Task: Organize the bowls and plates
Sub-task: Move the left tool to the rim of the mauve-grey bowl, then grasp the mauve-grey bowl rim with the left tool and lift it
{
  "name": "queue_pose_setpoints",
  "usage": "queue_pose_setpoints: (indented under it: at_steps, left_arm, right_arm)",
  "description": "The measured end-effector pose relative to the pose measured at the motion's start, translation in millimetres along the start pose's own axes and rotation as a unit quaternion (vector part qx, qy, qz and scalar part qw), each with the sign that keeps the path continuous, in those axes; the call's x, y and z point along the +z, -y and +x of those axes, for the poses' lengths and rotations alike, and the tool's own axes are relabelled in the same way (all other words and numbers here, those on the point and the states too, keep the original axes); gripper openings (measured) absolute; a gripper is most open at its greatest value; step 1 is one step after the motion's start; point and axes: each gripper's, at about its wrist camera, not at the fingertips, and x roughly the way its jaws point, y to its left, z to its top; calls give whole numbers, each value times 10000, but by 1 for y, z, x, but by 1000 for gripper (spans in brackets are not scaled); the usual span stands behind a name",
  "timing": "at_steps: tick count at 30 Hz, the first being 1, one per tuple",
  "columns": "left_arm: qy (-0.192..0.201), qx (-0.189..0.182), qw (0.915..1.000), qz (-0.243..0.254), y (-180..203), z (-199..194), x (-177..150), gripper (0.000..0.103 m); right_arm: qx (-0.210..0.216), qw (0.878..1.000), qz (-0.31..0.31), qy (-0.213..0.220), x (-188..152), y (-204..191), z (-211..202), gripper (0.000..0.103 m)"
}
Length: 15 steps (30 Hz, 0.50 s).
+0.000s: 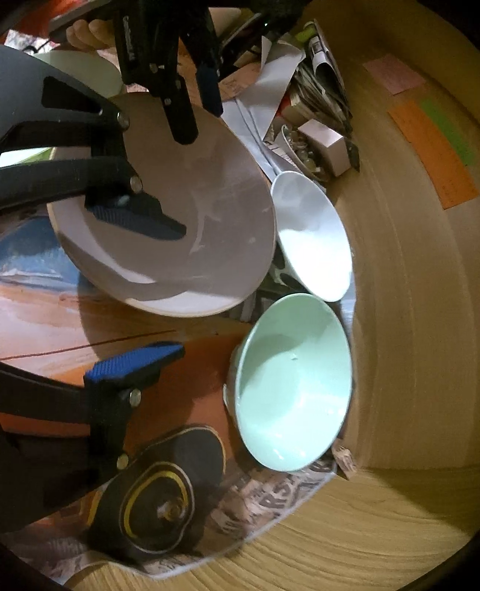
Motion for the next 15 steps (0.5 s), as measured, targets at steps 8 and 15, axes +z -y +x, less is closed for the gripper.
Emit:
queue_pose_setpoints:
  at_steps: [8,15]
  left_arm:
    - [-142,-243,9995,135,5,8,1,30]
    - [-169,-272,9993,172,11,8,3,21]
  right_arm:
    - [89,9996,-195,-160,-1,-6,8,31]
    - [122,9997,-98,-211,-2,-5,10,25]
